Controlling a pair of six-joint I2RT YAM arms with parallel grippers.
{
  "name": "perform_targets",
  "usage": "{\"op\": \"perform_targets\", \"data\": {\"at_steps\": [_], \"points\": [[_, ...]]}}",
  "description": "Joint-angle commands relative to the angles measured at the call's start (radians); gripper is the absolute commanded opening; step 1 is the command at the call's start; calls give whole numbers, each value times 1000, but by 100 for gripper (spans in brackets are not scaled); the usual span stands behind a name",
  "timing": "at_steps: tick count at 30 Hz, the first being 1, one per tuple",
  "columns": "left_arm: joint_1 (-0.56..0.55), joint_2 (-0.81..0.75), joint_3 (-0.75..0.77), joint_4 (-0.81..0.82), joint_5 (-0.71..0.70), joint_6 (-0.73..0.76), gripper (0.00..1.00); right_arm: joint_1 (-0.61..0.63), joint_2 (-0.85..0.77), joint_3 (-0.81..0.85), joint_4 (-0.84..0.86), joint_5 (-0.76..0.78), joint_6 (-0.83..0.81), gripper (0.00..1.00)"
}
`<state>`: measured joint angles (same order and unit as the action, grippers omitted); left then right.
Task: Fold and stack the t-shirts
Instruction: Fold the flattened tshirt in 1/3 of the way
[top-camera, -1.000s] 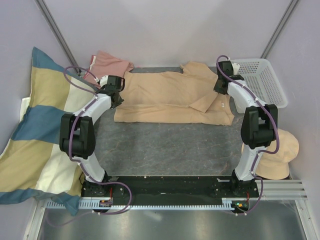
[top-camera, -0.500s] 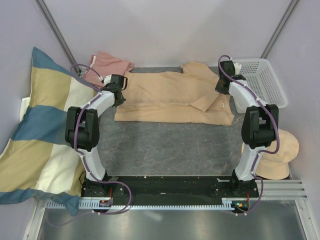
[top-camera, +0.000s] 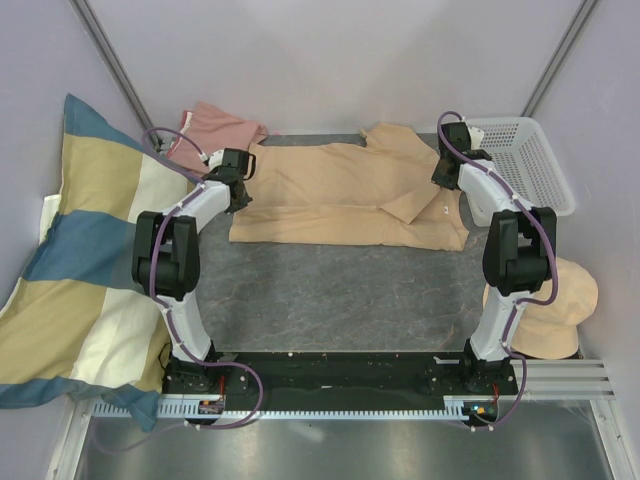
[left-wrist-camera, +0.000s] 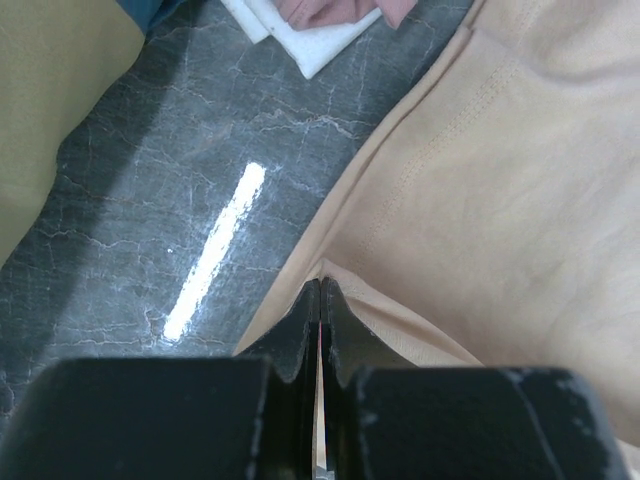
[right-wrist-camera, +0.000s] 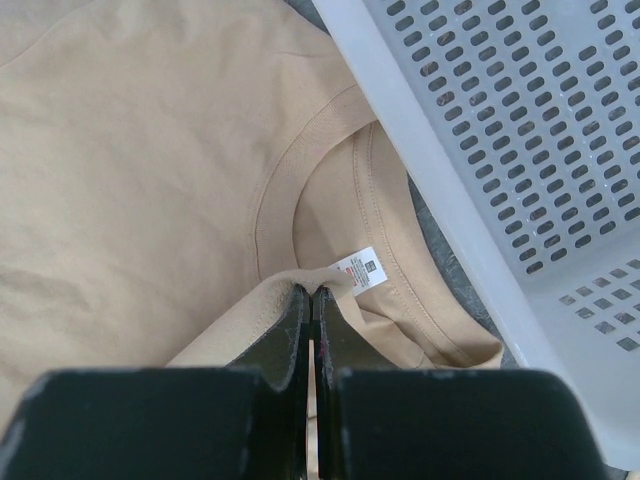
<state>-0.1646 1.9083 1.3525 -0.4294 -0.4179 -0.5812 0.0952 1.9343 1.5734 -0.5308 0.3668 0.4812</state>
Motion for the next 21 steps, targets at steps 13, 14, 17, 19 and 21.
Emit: {"op": "perform_targets", "data": {"at_steps": [13, 14, 17, 19, 21], "points": [[16, -268, -28, 46, -133, -9, 100, -46, -93, 65, -8, 14, -44, 42], [16, -294, -47, 40, -113, -19, 100, -46, -107, 54, -14, 6, -43, 43], [14, -382, -148, 40, -65, -58, 100, -45, -176, -30, -11, -55, -20, 44], [14, -443, -244, 41, -49, -89, 100, -40, -224, -116, -6, -72, -15, 44], [14, -471, -323, 52, -30, -97, 100, -41, -271, -170, -3, -68, -7, 45]]}}
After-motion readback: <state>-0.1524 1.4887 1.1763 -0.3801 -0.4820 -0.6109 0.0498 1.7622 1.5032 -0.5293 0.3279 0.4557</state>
